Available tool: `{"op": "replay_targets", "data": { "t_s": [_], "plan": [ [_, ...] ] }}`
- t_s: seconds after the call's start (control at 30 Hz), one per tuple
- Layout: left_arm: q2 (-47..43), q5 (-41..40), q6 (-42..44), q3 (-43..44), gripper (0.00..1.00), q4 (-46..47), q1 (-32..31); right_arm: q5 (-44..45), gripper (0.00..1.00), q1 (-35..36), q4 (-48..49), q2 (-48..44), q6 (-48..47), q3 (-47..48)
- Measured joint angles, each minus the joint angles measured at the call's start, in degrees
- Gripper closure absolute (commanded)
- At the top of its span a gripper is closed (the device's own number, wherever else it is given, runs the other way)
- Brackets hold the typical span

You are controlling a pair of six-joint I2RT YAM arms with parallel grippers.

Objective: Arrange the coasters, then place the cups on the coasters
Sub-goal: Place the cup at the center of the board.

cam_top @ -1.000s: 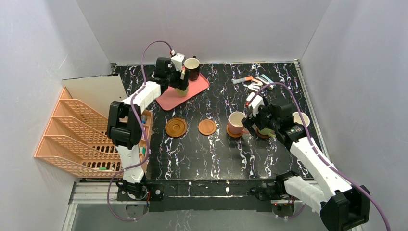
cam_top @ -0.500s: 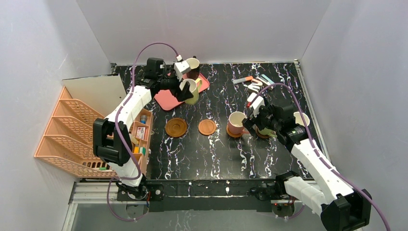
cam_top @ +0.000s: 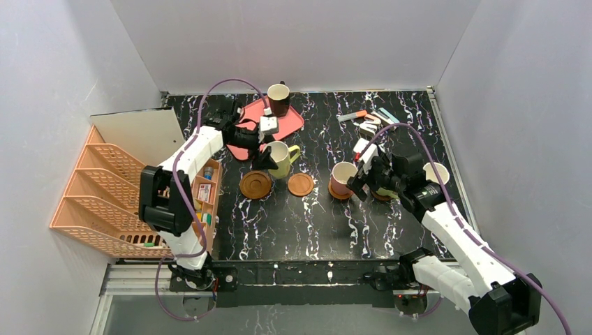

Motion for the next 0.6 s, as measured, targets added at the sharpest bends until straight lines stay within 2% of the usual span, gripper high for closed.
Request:
{"op": "replay_targets", "data": {
  "t_s": [0.27, 0.6],
  "plan": [
    [5.9, 0.3, 7.2, 0.0, 0.86, -4.0, 0.0, 0.4, 0.01, 3.3, 0.1, 0.0, -0.1, 0.0],
    [9.7, 0.6, 9.2, 2.1, 0.86, -4.8, 0.0, 1.6, 0.01, 3.6, 0.3, 0.4, -0.8, 0.0]
  ]
}}
